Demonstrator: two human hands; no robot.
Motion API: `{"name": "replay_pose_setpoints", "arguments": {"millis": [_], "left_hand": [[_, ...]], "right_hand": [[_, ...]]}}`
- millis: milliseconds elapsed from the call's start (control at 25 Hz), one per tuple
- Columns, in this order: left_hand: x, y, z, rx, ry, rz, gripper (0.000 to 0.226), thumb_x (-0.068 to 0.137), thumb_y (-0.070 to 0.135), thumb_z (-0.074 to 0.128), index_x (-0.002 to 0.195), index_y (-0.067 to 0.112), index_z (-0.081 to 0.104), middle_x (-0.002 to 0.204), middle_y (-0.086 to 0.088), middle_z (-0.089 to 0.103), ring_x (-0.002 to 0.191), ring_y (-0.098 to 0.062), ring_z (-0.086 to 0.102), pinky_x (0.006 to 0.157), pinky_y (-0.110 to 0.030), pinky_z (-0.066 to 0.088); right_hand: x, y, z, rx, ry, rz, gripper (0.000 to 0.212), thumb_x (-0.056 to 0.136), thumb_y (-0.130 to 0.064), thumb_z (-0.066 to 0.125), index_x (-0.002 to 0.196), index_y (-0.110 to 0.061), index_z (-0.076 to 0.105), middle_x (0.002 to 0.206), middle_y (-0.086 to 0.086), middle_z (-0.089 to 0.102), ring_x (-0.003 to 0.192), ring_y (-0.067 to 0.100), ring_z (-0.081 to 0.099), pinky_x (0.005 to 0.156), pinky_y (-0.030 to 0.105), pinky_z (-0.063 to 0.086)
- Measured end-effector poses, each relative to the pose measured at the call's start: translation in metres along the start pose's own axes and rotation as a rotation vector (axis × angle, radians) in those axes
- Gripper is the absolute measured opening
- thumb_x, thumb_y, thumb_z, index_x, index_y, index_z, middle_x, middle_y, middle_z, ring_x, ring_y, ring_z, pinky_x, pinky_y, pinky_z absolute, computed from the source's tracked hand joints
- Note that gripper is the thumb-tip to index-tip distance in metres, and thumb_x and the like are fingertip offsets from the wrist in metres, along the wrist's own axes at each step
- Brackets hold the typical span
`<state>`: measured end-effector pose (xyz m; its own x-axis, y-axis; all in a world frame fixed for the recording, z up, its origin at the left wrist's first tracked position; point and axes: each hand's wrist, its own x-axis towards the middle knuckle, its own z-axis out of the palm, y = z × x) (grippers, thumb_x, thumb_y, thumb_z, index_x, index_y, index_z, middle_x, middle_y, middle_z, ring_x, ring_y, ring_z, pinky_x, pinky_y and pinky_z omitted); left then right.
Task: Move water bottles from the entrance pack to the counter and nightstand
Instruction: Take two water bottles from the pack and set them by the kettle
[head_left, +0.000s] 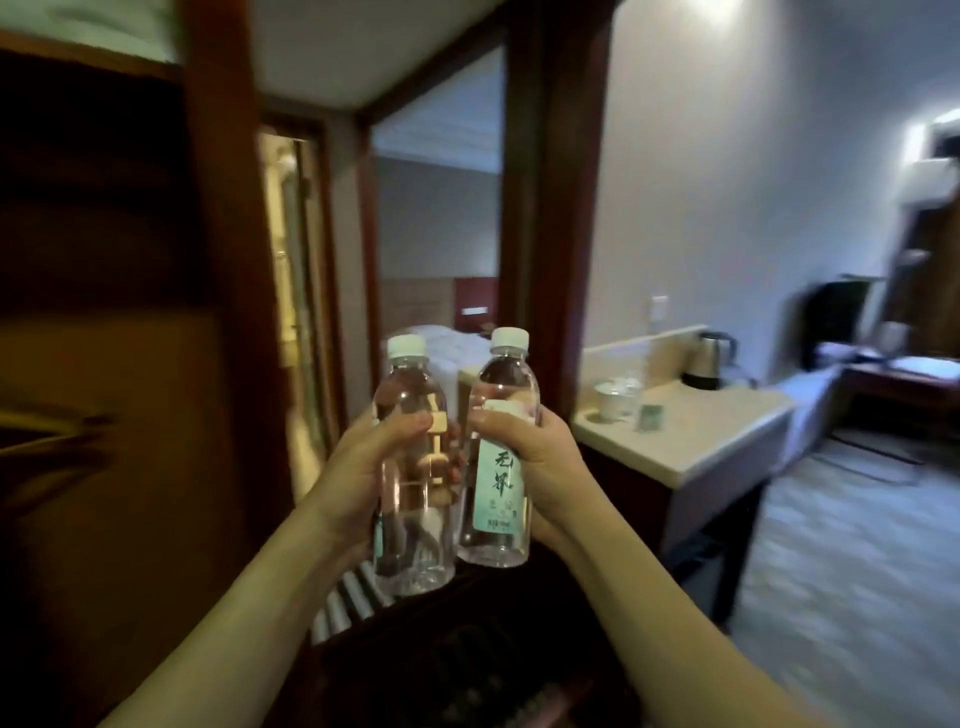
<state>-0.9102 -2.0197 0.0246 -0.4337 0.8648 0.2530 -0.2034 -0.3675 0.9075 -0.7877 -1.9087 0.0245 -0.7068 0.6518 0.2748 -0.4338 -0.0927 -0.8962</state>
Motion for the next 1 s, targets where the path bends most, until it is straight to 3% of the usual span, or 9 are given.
{"name": "replay_pose_setpoints", "arguments": {"millis": [120, 240, 360, 480, 640, 840, 1000], "left_hand": [[0.072, -0.056, 0.116, 0.012, -0.154, -0.044, 0.057, 0.071, 0.027, 0.069, 0.121, 0.003, 0.057, 0.090, -0.013, 0.070, 0.070, -0.027, 0.069, 0.060, -0.039, 0.056], [0.116, -0.099, 0.219, -0.028, -0.316, -0.055, 0.038, 0.075, 0.022, 0.067, 0.111, 0.010, 0.063, 0.091, -0.013, 0.073, 0.078, -0.029, 0.072, 0.061, -0.040, 0.059], [0.154, -0.138, 0.301, -0.061, -0.431, -0.134, 0.028, 0.080, 0.015, 0.061, 0.107, 0.006, 0.062, 0.082, -0.014, 0.070, 0.067, -0.026, 0.071, 0.054, -0.036, 0.057], [0.205, -0.179, 0.360, -0.117, -0.553, -0.174, 0.027, 0.084, 0.013, 0.060, 0.110, 0.006, 0.057, 0.085, -0.015, 0.065, 0.068, -0.028, 0.067, 0.057, -0.038, 0.057], [0.291, -0.238, 0.420, -0.147, -0.684, -0.161, 0.045, 0.069, 0.025, 0.076, 0.108, 0.013, 0.056, 0.088, -0.015, 0.055, 0.072, -0.030, 0.059, 0.065, -0.042, 0.053], [0.428, -0.324, 0.494, -0.086, -0.700, -0.262, 0.064, 0.060, 0.036, 0.082, 0.115, 0.010, 0.060, 0.110, -0.018, 0.067, 0.094, -0.037, 0.067, 0.082, -0.053, 0.053], [0.513, -0.372, 0.559, -0.060, -0.774, -0.290, 0.057, 0.065, 0.035, 0.080, 0.115, 0.016, 0.062, 0.108, -0.012, 0.070, 0.094, -0.032, 0.070, 0.076, -0.046, 0.055]], "right_hand": [[-0.005, -0.052, -0.132, -0.089, 0.159, -0.104, 0.030, 0.065, -0.007, 0.075, 0.093, -0.006, 0.063, 0.080, 0.016, 0.067, 0.070, 0.030, 0.067, 0.072, 0.046, 0.056], [-0.014, -0.096, -0.237, -0.141, 0.306, -0.140, 0.037, 0.066, -0.010, 0.074, 0.101, -0.006, 0.061, 0.079, 0.016, 0.067, 0.070, 0.031, 0.066, 0.069, 0.043, 0.056], [-0.022, -0.130, -0.323, -0.214, 0.443, -0.152, 0.045, 0.069, -0.013, 0.071, 0.112, -0.003, 0.059, 0.082, 0.016, 0.066, 0.072, 0.031, 0.066, 0.066, 0.042, 0.056], [-0.018, -0.148, -0.397, -0.252, 0.532, -0.198, 0.032, 0.079, -0.013, 0.069, 0.109, -0.005, 0.063, 0.090, 0.020, 0.066, 0.077, 0.031, 0.067, 0.069, 0.042, 0.057], [0.016, -0.164, -0.490, -0.320, 0.584, -0.226, 0.022, 0.086, -0.012, 0.064, 0.107, -0.005, 0.064, 0.085, 0.014, 0.065, 0.076, 0.027, 0.066, 0.067, 0.039, 0.057], [0.086, -0.186, -0.615, -0.368, 0.663, -0.261, 0.037, 0.085, -0.015, 0.066, 0.119, -0.003, 0.058, 0.092, 0.016, 0.064, 0.083, 0.032, 0.067, 0.076, 0.049, 0.058], [0.135, -0.209, -0.706, -0.310, 0.780, -0.277, 0.031, 0.078, -0.015, 0.070, 0.108, -0.012, 0.064, 0.099, 0.021, 0.058, 0.089, 0.038, 0.062, 0.082, 0.056, 0.056]]}}
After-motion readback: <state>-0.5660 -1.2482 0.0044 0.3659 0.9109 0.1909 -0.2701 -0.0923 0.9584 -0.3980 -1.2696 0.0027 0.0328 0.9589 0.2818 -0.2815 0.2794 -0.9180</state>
